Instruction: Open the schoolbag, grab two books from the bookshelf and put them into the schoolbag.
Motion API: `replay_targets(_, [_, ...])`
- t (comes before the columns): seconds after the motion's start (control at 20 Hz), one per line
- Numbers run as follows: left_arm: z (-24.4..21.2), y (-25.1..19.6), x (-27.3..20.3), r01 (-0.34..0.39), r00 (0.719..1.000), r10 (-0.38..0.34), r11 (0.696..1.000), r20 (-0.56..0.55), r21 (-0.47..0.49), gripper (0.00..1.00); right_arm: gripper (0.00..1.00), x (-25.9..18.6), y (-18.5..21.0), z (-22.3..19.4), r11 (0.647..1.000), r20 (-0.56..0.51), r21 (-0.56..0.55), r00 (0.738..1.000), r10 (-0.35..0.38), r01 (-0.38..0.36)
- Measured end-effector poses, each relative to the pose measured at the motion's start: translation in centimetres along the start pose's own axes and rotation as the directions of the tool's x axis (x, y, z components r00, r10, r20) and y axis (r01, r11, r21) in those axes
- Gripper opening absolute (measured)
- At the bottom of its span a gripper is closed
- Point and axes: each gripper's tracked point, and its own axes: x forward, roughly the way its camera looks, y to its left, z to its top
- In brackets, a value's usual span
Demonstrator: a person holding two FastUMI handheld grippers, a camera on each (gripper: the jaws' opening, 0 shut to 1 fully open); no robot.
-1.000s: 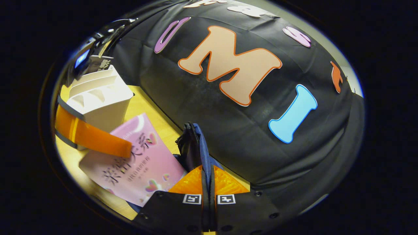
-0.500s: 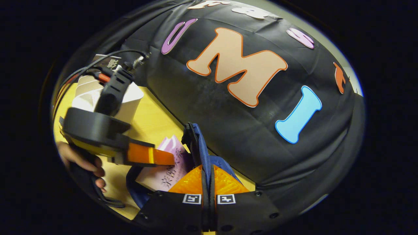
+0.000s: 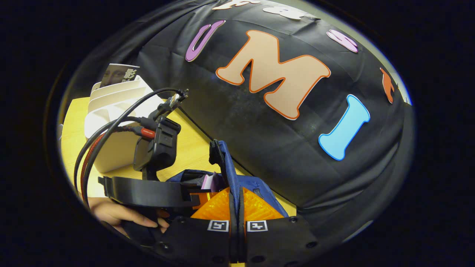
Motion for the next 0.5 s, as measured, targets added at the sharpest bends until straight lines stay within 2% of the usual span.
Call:
replay_targets(0.05, [0.0, -0.4, -0.5, -0.001, 1.0, 0.001, 0.999, -0.004, 0.035, 0.42, 0.04, 0.1, -0.3, 0.1, 1.0, 0.0, 0.009, 1.0, -0.008, 0.008])
replay_targets(0.2, [-0.3, 0.1, -2.4, -0.048, 0.997, 0.059, 0.976, -0.045, 0.212, 0.89, 0.03, 0.1, -1.3, -0.1, 0.999, -0.004, 0.04, 0.999, -0.032, 0.032])
replay_targets(0.25, [0.0, 0.0, -2.7, -0.055, 0.996, 0.07, 0.964, -0.046, 0.26, 0.95, 0.03, 0.1, -1.6, -0.1, 0.998, -0.003, 0.046, 0.999, -0.038, 0.038])
replay_targets(0.4, [0.3, -0.3, -6.1, -0.062, 0.993, 0.095, 0.924, -0.071, 0.376, 0.95, 0.04, 0.0, -2.5, -0.2, 0.996, 0.002, 0.062, 0.998, -0.057, 0.056])
replay_targets(0.5, [1.2, -1.2, -8.2, -0.044, 0.993, 0.088, 0.894, -0.079, 0.445, 0.95, 0.04, -0.1, -3.0, -0.3, 0.995, 0.002, 0.072, 0.998, -0.063, 0.063])
